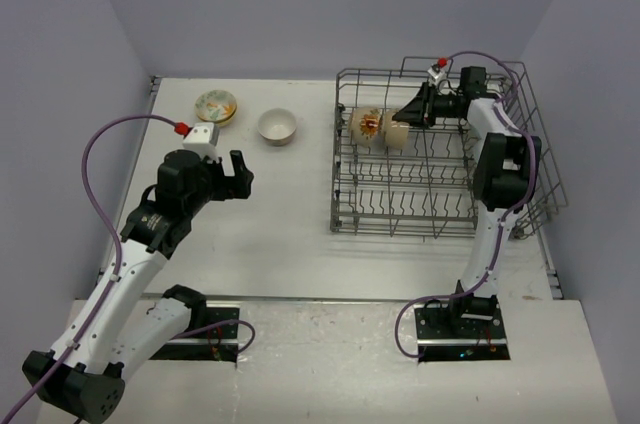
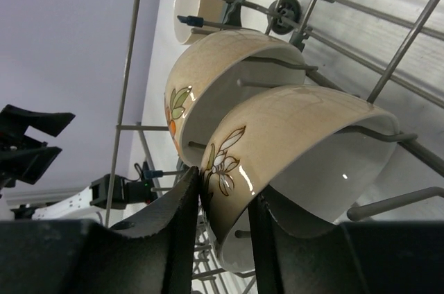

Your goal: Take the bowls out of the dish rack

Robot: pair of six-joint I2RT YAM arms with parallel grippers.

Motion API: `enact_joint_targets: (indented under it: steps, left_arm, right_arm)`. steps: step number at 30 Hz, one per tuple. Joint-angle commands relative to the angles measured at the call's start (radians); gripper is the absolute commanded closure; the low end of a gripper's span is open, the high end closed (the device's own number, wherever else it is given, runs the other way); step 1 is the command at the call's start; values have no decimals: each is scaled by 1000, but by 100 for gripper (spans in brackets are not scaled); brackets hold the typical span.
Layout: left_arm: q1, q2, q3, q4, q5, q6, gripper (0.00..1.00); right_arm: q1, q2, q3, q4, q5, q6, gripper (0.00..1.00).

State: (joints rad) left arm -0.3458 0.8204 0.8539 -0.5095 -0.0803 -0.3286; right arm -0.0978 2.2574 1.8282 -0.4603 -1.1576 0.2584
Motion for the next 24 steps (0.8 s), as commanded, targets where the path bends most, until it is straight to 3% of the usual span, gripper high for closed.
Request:
enact_joint_targets:
  steps: [1,8,13,24]
  left_arm:
    - [14,-6,-3,49,17,23,0]
    - [22,-6,-6,49,25,25,0]
    - [27,-6,-6,51,28,25,0]
    - [34,-6,-6,54,30,25,0]
  right_arm:
    - [4,2,19,15,-50,-1,70]
    - [3,-16,28,20,-71,10,83]
    - [-6,-18,23,54,-125,38,99]
    - [-8,-101,-46,262,-237,192,100]
